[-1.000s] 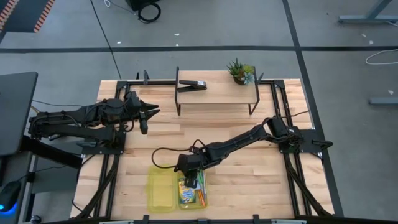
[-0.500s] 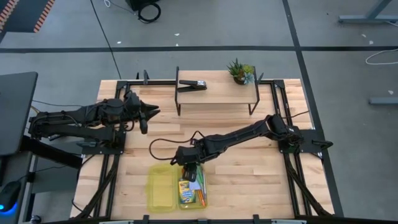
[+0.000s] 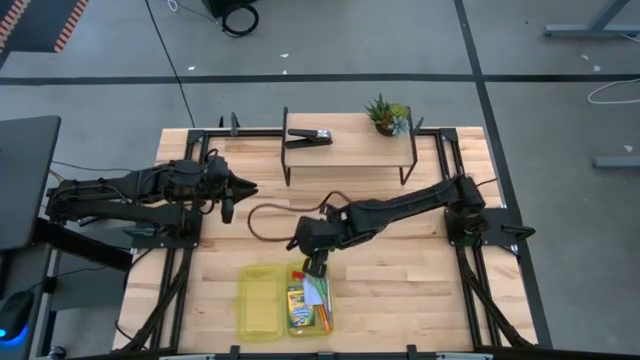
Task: Pack school essentials
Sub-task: Return to Home Position
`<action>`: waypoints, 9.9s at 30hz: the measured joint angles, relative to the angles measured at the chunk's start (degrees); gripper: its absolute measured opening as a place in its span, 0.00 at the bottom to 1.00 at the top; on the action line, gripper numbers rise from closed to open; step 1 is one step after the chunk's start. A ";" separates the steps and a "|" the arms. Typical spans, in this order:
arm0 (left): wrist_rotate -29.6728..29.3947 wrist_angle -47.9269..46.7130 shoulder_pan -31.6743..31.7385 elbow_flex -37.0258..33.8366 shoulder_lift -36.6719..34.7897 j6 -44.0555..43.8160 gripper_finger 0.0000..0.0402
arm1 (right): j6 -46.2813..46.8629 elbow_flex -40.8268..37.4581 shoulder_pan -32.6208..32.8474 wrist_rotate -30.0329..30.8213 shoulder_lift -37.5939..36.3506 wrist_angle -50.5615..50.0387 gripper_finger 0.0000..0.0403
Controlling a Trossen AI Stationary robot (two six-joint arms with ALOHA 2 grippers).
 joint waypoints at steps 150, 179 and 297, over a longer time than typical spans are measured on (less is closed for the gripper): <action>-3.66 6.64 0.17 0.02 -0.72 8.03 0.21 | -9.81 -111.61 -9.16 8.38 -116.81 65.42 0.17; -3.65 6.65 0.16 0.01 -0.72 8.03 0.21 | -21.75 -111.61 -9.16 8.39 -116.72 63.57 0.17; -3.66 40.92 -12.55 -40.50 -32.70 17.01 0.22 | -20.22 -111.59 -9.18 8.33 -116.74 59.06 0.17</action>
